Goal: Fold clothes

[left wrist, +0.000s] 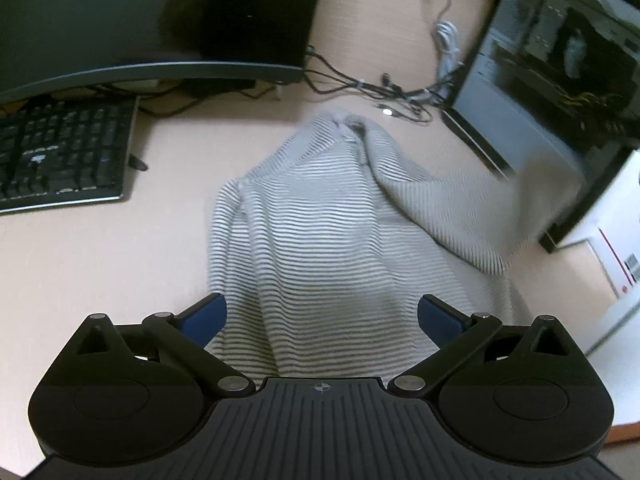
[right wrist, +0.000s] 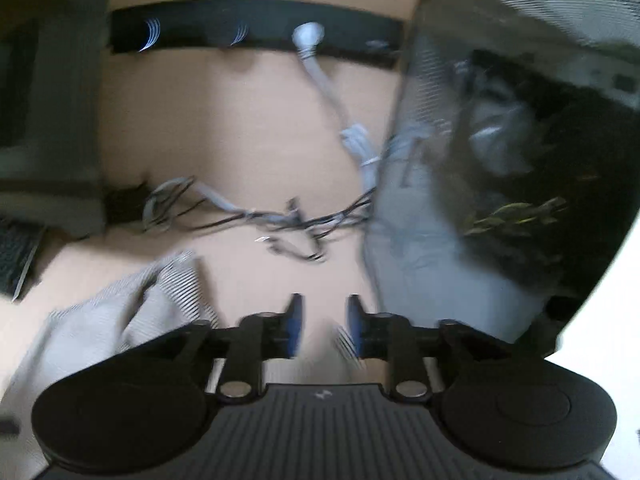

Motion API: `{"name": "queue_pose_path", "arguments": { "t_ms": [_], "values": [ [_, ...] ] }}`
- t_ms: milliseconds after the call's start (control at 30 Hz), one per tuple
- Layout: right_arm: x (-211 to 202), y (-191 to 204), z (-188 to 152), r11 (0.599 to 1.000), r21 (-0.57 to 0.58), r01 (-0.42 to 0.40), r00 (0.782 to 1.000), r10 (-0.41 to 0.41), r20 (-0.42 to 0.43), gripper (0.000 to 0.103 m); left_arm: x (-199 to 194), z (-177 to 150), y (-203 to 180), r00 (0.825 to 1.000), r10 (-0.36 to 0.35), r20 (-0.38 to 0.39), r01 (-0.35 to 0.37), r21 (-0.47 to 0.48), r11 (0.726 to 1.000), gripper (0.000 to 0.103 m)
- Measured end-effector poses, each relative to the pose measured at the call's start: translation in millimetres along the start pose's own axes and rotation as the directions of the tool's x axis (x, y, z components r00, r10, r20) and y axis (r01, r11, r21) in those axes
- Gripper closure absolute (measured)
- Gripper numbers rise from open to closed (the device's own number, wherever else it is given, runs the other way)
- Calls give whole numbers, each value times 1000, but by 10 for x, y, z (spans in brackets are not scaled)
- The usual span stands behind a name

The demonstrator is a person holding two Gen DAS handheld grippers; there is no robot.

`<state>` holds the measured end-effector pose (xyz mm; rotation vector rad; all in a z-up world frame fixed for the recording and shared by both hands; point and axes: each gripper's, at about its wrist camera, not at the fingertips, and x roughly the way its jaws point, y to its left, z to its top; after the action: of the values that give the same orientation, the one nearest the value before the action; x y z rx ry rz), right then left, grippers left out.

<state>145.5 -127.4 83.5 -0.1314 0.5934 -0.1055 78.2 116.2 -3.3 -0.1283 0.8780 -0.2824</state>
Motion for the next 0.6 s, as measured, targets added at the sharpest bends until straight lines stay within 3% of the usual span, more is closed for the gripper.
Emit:
{"name": "queue_pose_path", "arguments": {
  "t_ms": [167, 200, 300, 400, 567, 600],
  "values": [
    [-54, 75, -43, 998, 34, -44, 999, 43, 29, 61, 62, 73, 51, 999, 39, -6, -39, -44, 998, 0],
    [-60, 121, -64, 990, 55, -130, 992, 130, 5, 60, 59, 85, 60, 999, 41, -2, -41, -51, 998, 0],
    [-13, 347, -166, 925, 108, -365, 925, 373, -74, 60, 15, 138, 101, 998, 63, 21, -62, -72, 995, 0],
    [170, 747, -342, 833, 136, -537, 815, 554, -173, 61, -97, 151, 156, 995, 92, 47, -88, -76, 993, 0],
    [664, 1364, -560, 803, 185, -566, 738, 594, -319, 62, -300, 109, 233, 990, 116, 78, -111, -64, 992, 0],
    [740, 1456, -598, 795, 202, -572, 718, 604, -346, 72, -330, 91, 238, 991, 110, 82, -105, -58, 993, 0]
  ]
}}
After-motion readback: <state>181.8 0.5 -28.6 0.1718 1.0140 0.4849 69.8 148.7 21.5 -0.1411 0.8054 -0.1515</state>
